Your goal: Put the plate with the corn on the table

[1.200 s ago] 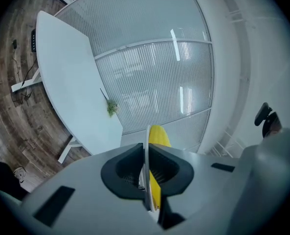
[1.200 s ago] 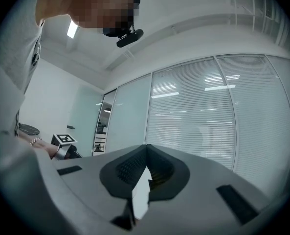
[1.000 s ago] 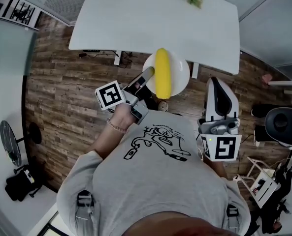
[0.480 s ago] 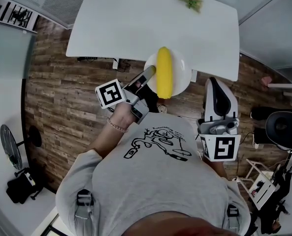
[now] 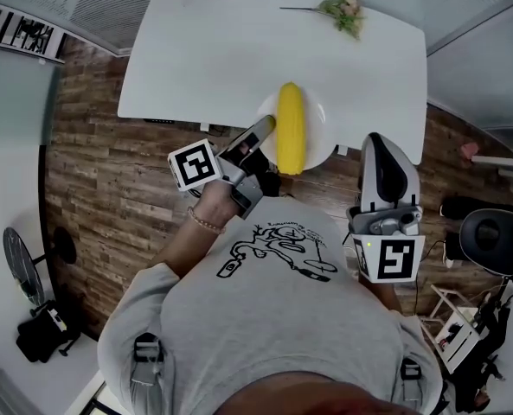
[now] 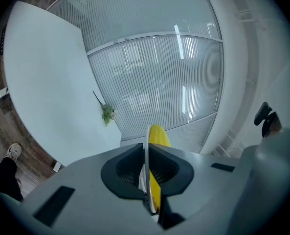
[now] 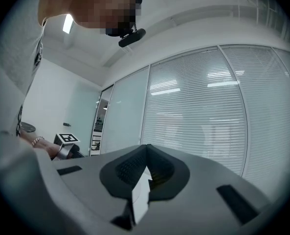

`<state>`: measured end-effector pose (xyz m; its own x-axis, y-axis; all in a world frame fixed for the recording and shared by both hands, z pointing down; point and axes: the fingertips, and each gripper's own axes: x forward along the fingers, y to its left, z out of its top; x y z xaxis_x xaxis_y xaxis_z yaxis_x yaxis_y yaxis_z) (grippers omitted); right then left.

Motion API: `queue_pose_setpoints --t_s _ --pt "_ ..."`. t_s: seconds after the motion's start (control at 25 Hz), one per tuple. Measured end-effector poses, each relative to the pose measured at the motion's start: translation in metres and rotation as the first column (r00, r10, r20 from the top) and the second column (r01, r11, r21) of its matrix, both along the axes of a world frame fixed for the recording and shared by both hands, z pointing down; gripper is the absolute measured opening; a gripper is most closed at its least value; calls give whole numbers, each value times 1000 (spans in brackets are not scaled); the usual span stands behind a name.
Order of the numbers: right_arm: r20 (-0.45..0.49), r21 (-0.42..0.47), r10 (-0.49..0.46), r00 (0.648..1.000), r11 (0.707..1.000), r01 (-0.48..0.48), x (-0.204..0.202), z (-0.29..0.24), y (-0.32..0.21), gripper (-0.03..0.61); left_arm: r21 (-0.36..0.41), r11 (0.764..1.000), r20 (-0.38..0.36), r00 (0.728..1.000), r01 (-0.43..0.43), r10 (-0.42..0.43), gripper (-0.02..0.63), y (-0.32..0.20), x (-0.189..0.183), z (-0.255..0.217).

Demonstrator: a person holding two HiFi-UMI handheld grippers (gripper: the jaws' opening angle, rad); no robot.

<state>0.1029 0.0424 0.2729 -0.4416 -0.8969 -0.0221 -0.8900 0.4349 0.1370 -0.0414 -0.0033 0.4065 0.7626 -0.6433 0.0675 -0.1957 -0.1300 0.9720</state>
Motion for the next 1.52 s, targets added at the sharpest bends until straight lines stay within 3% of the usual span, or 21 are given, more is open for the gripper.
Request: queue_pose_setpoints --t_s 0.48,0.92,1.52 --pt "-4 16 15 1000 1000 -15 -40 -8 -100 6 15 1000 0 1000 -23 23 32 -99 -35 0" --pt "12 12 32 999 999 -33 -64 1 -150 6 12 999 35 998 -53 53 32 -149 -64 14" --pt "-8 17 11 1000 1000 -11 -23 -12 -161 6 4 1000 18 1000 -22 22 32 -156 -25 18"
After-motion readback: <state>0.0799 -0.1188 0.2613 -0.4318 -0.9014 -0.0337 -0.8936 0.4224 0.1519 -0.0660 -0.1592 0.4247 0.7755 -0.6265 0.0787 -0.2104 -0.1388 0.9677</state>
